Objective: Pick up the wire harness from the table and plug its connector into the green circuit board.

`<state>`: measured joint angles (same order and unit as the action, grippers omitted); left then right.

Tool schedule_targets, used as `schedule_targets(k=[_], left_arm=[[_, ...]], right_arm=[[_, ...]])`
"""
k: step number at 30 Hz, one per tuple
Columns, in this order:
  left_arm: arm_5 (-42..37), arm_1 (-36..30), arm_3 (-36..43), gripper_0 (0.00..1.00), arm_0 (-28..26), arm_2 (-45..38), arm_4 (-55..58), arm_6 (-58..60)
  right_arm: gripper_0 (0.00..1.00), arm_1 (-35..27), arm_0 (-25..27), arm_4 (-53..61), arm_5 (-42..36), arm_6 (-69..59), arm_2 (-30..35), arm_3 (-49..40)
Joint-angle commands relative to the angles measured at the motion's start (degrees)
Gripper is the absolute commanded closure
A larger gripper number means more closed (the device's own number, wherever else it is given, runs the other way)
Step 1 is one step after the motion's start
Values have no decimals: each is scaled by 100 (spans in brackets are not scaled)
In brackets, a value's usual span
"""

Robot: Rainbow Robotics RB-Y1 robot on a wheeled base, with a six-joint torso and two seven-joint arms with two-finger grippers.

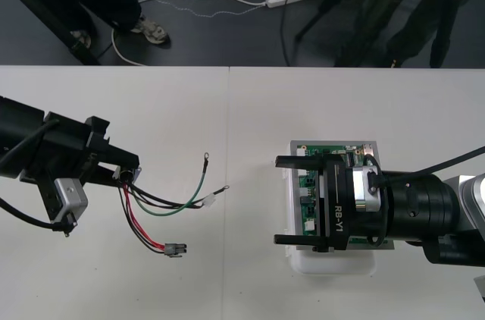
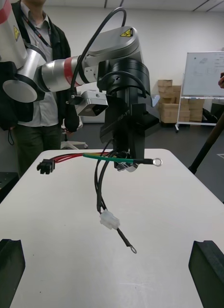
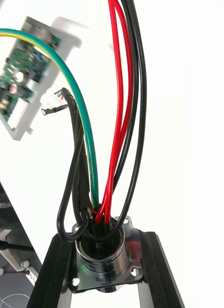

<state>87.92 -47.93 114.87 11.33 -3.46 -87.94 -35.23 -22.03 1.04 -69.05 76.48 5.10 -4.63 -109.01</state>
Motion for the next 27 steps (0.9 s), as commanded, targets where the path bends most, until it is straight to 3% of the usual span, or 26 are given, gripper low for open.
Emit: schedule_targets(k=[1, 9, 18, 27], left_arm=[[208, 293, 291, 100, -483, -436, 322, 667], [208, 698, 756, 100, -1124, -831, 612, 1713], [208, 1287, 1512, 100, -1643, -1130, 638, 2952], [208, 1752, 1749, 100, -1986, -1174, 700, 4051]], right_arm=[[0, 32, 81, 93, 34, 8, 50, -76], [0, 32, 90, 93, 34, -9, 50, -76], [0, 32, 90, 111, 43, -53, 77, -76], [0, 23, 98, 120, 43, -80, 94, -76]])
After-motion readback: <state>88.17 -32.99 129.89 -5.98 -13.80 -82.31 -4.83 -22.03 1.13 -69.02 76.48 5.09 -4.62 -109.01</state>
